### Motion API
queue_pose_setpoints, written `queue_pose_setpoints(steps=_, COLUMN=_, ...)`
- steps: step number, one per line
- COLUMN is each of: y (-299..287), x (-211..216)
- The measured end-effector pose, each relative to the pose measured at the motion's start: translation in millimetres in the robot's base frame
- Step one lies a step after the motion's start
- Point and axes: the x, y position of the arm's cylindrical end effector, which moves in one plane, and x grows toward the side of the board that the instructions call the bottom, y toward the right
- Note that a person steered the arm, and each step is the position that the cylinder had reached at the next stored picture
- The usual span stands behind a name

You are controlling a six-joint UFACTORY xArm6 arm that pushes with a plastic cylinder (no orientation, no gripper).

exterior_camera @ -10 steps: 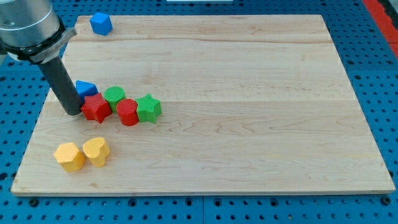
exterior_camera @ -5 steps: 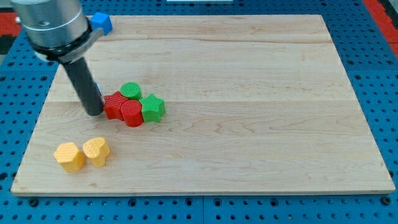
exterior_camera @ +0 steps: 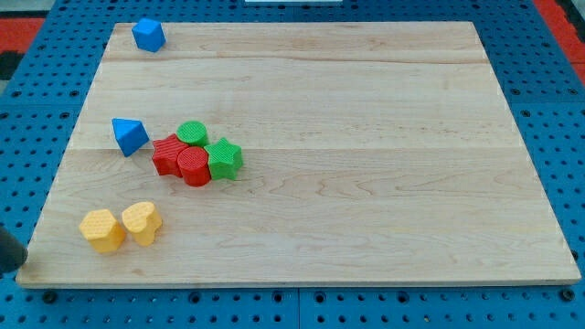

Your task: Move the yellow hexagon to the top left of the yellow heart

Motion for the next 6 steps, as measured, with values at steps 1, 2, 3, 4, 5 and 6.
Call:
queue_pose_setpoints(steps=1, y=15, x=2)
queue_pose_setpoints(steps=2, y=35, x=2)
queue_pose_setpoints(steps=3, y=47, x=0)
queue_pose_setpoints(steps=4, y=48, x=-5)
queue_pose_setpoints(steps=5, y=48, x=-7)
queue_pose_setpoints(steps=6, y=68, x=-10)
